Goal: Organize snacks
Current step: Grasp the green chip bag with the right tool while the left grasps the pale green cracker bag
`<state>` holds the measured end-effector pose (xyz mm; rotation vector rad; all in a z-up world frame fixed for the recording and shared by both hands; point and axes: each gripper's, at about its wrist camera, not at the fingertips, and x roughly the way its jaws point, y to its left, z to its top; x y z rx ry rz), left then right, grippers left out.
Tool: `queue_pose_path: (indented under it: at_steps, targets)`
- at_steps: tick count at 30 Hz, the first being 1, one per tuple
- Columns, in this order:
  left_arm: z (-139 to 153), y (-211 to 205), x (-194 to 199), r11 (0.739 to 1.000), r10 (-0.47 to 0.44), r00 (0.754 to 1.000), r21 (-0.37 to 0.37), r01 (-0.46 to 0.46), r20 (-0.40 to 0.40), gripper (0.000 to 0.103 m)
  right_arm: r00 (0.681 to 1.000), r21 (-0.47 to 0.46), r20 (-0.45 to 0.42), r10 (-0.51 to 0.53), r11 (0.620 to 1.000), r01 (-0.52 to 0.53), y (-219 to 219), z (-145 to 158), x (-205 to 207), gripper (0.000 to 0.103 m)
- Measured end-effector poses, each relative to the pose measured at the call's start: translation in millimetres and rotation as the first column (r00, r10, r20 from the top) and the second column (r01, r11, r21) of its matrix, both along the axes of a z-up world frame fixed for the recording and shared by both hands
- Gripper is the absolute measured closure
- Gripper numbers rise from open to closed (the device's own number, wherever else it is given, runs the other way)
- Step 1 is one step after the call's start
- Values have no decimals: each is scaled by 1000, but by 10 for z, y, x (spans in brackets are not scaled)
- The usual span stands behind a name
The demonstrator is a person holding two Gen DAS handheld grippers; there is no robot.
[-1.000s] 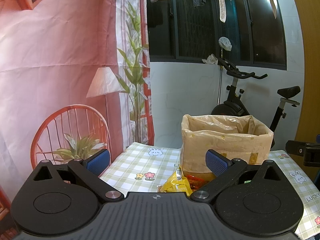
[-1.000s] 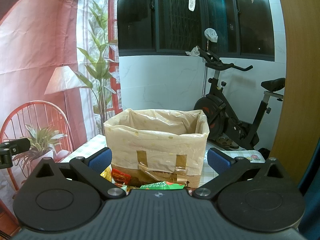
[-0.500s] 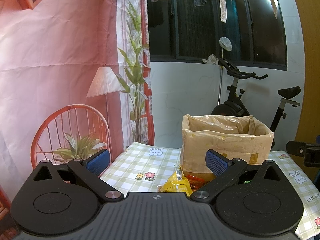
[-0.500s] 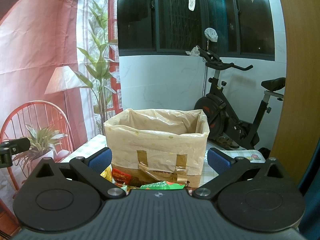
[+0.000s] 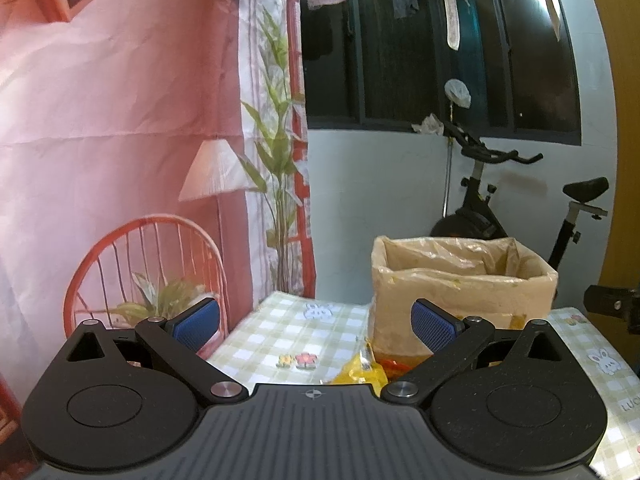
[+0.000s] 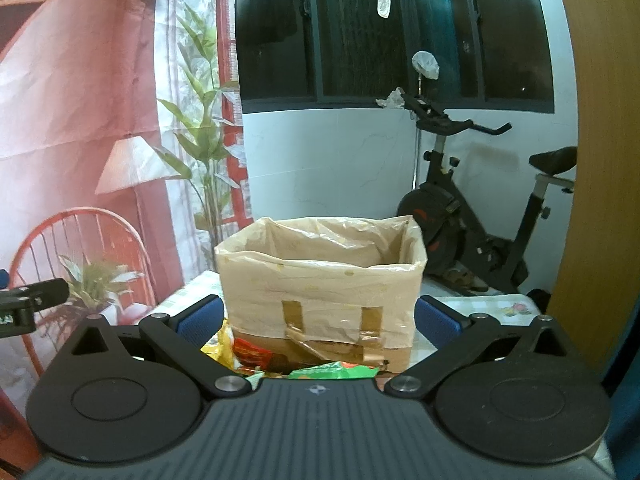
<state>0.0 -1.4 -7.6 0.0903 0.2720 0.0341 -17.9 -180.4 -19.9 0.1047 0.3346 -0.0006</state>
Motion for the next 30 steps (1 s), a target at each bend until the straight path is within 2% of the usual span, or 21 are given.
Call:
queue_pose_path:
  at_steps: [3, 6, 9, 12, 14, 17, 22, 26, 30]
  targets:
    - [-52, 2, 97, 1000, 3, 999, -2, -3, 40, 0, 1000, 28, 15, 5, 1000, -5, -67, 9, 64, 0]
    - [-162, -12, 231, 1000, -2, 998, -8, 2, 59, 0, 996, 60, 83, -31, 998, 26, -180, -6, 149, 0]
    - [-297, -60, 403, 1000, -16, 999, -23, 17, 34, 0, 987, 41, 144, -75, 997, 70, -245, -58, 313, 0]
    - [-463, -88, 572, 995, -62, 998, -74, 62, -2, 0, 981, 33, 171, -96, 995, 91, -281, -138, 503, 0]
    - [-584, -108, 675, 990, -93, 995, -107, 87, -47, 0, 985, 32, 151, -88, 996, 84, -292, -205, 638, 0]
    - [-818, -188, 796, 986, -138, 981, -115, 122, -135, 0, 990, 25, 119, -80, 997, 77, -272, -348, 752, 0]
    - [-1148, -147, 958, 976, -180, 949, -169, 139, -259, 1, 997, 28, 38, -72, 997, 71, -256, -710, 855, 0]
    - [-1298, -102, 995, 976, -180, 936, -176, 131, -302, 1, 996, 26, -14, -87, 996, 87, -248, -934, 897, 0]
    - [-1358, -48, 994, 972, -183, 931, -198, 124, -315, 1, 997, 38, -28, -71, 997, 72, -219, -1061, 863, 0]
